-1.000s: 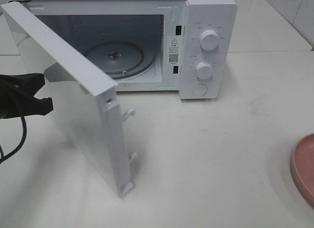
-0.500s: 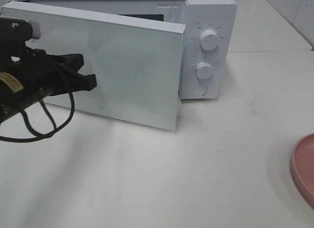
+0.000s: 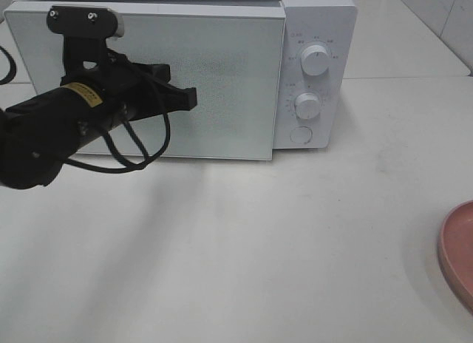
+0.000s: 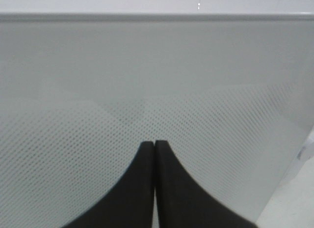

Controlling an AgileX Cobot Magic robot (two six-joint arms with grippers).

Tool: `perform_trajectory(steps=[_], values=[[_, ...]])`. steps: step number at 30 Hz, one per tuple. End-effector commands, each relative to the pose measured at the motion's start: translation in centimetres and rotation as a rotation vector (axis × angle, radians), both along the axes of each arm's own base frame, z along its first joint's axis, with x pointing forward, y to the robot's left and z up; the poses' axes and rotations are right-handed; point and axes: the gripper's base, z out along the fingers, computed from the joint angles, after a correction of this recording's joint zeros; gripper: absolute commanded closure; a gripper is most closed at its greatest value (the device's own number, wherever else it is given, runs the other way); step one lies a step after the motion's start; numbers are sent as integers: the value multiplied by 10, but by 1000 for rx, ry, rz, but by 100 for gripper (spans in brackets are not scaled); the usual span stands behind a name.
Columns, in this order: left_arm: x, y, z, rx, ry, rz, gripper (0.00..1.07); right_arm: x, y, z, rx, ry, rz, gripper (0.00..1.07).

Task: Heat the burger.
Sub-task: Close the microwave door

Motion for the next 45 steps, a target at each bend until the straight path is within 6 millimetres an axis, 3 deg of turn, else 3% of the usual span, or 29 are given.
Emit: perform_trajectory(steps=[1,11,28,35,45], values=[[12,-15,6,-13,-11,29,107,-3,0,0,-2,-34,4,32],[30,-47,6,-31,4,23,107,-3,0,0,-2,-34,4,32],[59,-69,6,-50,4,40,107,-3,0,0,-2,-34,4,32],[57,-71,9,-41,18,18,107,-3,0,0,-2,-34,4,32],[34,-74,23,83,235,-146,103,-3,0,0,-2,-34,4,32]])
